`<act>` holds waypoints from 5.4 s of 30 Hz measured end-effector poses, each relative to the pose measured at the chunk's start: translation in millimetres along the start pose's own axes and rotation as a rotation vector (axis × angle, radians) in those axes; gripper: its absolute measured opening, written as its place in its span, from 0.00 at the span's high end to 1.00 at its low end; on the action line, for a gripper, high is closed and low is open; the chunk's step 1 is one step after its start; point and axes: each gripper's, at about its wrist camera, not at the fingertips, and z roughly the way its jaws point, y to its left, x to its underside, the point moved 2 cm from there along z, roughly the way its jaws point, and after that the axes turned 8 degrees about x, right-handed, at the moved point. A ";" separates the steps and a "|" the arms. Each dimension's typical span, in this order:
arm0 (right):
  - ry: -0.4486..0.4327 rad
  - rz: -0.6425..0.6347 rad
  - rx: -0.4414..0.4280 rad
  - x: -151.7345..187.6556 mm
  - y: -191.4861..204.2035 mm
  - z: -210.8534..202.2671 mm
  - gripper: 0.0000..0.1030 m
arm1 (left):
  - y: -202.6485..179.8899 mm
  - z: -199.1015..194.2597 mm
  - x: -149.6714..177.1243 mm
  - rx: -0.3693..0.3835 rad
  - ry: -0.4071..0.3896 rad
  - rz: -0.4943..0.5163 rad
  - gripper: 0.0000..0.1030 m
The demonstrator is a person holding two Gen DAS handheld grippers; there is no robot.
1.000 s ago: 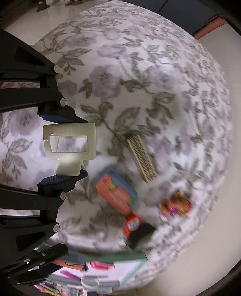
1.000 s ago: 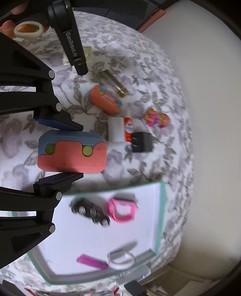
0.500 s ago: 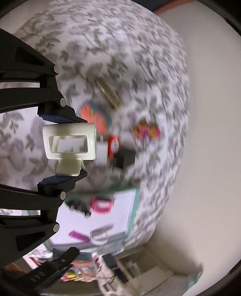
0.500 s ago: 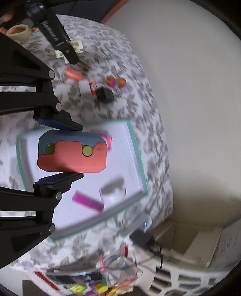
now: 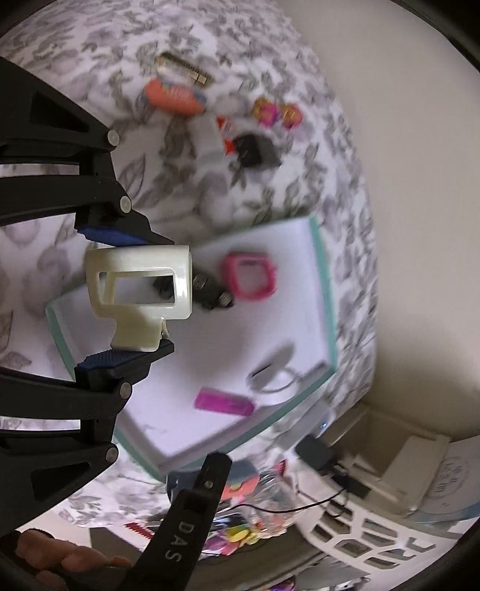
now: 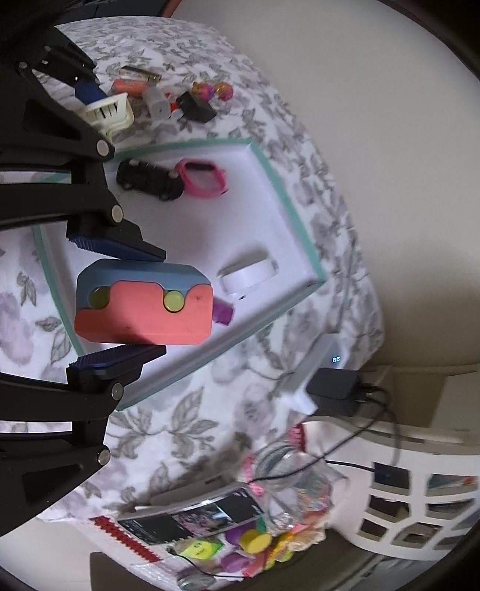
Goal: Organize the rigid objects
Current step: 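Carry the clip and toy into the tray and open both tools, then withdraw both tools from the tray toward the remaining items, then grasp the gold patterned bar with the left tool while the right tool grasps the white charger cube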
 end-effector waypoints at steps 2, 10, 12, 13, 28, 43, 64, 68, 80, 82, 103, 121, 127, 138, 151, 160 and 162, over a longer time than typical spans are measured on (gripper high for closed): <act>0.022 -0.002 0.011 2.9 -1.6 8.4 0.56 | -0.6 8.3 2.9 0.010 0.021 -0.006 0.53; 0.122 -0.022 0.027 11.9 0.2 41.2 0.56 | 2.3 30.0 12.5 -0.001 0.083 -0.015 0.53; 0.155 -0.032 0.036 16.5 2.5 50.6 0.56 | 0.8 33.7 14.2 -0.007 0.091 -0.007 0.53; 0.162 -0.035 0.037 17.5 3.7 52.8 0.56 | -0.8 34.2 14.6 -0.011 0.090 0.001 0.53; 0.245 -0.050 0.045 31.1 8.4 79.0 0.56 | -13.3 56.9 22.3 -0.071 0.130 0.072 0.53; 0.241 -0.068 0.047 24.6 12.0 70.6 0.53 | -16.7 60.5 23.4 -0.103 0.135 0.113 0.53; 0.031 -0.019 0.024 -6.9 -0.5 1.8 0.43 | 1.0 17.2 -1.7 -0.075 0.014 -0.001 0.42; 0.028 -0.036 0.030 -5.4 6.2 1.4 0.42 | 20.1 7.5 -8.0 -0.096 -0.007 -0.064 0.41; -0.008 -0.216 -0.004 8.2 70.9 -4.2 0.33 | 120.7 -40.1 -1.8 -0.192 -0.062 -0.396 0.19; -0.014 -0.255 -0.019 13.8 86.2 -5.9 0.30 | 132.9 -47.3 0.7 -0.211 -0.070 -0.435 0.17; 0.007 -0.422 -0.162 56.4 191.7 -5.9 0.08 | 230.3 -105.0 44.3 -0.354 -0.096 -0.706 0.17; -0.063 -0.385 -0.256 57.3 214.1 -6.7 0.00 | 271.4 -113.7 71.8 -0.373 -0.119 -0.885 0.04; -0.069 -0.350 -0.251 46.5 210.9 0.1 0.00 | 274.4 -110.2 69.4 -0.365 -0.122 -0.878 0.04; -0.117 -0.354 -0.295 31.0 218.5 -1.5 0.00 | 279.7 -90.7 39.2 -0.326 -0.086 -0.760 0.04; -0.034 -0.412 -0.257 37.6 245.9 38.6 0.00 | 279.0 -44.9 9.1 -0.357 -0.010 -0.567 0.05; -0.011 -0.417 -0.276 37.3 266.1 54.5 0.00 | 286.7 -18.2 5.3 -0.374 0.034 -0.525 0.05; -0.008 -0.422 -0.278 38.2 270.9 58.0 0.00 | 286.4 -14.7 2.7 -0.384 0.034 -0.506 0.05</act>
